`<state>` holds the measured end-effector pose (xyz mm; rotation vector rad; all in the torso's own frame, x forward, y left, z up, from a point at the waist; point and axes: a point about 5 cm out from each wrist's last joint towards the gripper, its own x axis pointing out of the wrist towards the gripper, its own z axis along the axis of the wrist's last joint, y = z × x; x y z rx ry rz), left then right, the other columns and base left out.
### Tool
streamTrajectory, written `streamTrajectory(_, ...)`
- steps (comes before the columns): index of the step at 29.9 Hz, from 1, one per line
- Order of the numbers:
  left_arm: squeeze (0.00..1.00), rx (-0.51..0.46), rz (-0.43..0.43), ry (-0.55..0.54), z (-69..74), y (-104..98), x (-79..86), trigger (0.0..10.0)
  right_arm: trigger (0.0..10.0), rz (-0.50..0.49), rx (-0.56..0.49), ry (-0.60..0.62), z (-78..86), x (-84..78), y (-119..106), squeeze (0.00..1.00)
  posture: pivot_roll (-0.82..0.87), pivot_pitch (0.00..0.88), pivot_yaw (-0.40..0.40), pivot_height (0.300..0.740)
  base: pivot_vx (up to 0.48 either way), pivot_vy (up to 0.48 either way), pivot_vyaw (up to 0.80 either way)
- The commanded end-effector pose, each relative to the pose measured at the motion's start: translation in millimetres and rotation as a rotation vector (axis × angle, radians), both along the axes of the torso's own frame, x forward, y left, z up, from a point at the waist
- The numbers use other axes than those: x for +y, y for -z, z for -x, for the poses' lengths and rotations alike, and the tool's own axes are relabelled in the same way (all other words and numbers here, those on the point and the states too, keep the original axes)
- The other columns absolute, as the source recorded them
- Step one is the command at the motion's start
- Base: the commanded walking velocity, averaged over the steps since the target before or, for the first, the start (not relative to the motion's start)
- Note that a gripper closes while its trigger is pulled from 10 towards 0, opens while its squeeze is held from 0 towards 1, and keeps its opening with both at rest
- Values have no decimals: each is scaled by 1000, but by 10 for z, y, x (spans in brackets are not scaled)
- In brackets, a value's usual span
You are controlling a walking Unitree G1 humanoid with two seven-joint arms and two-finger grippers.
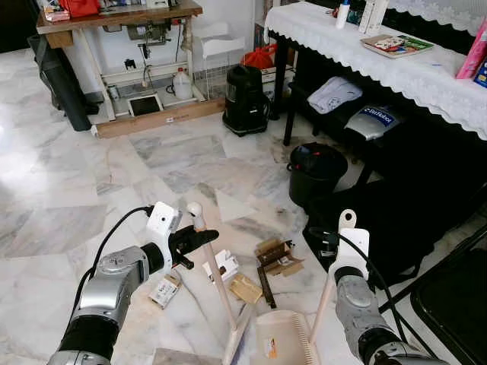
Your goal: Sweep floor
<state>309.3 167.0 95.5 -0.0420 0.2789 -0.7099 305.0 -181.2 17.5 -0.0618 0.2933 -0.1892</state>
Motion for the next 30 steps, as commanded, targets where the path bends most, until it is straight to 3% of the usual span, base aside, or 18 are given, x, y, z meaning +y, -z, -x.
streamTrajectory(1,0,22,55,45,31,12,-68,10000,10000,-9,-29,-3,-69,25,-77,0,123,0,4,740,0,0,0)
streamTrajectory(17,0,30,60,54,47,-15,-65,10000,10000,-8,-29,-3,-70,26,-77,0,122,0,5,740,0,0,0)
streamTrajectory(19,0,-229,84,-249,-213,-379,139,10000,10000,-8,-33,3,-69,17,-79,0,121,0,7,740,0,0,0)
streamTrajectory(21,0,-330,90,-389,-283,-493,232,10000,10000,-7,-35,5,-67,12,-80,0,120,0,5,740,0,0,0)
streamTrajectory(30,0,-324,43,-421,-217,-329,220,10000,10000,-2,-37,2,-67,4,-83,0,117,0,3,740,0,0,0)
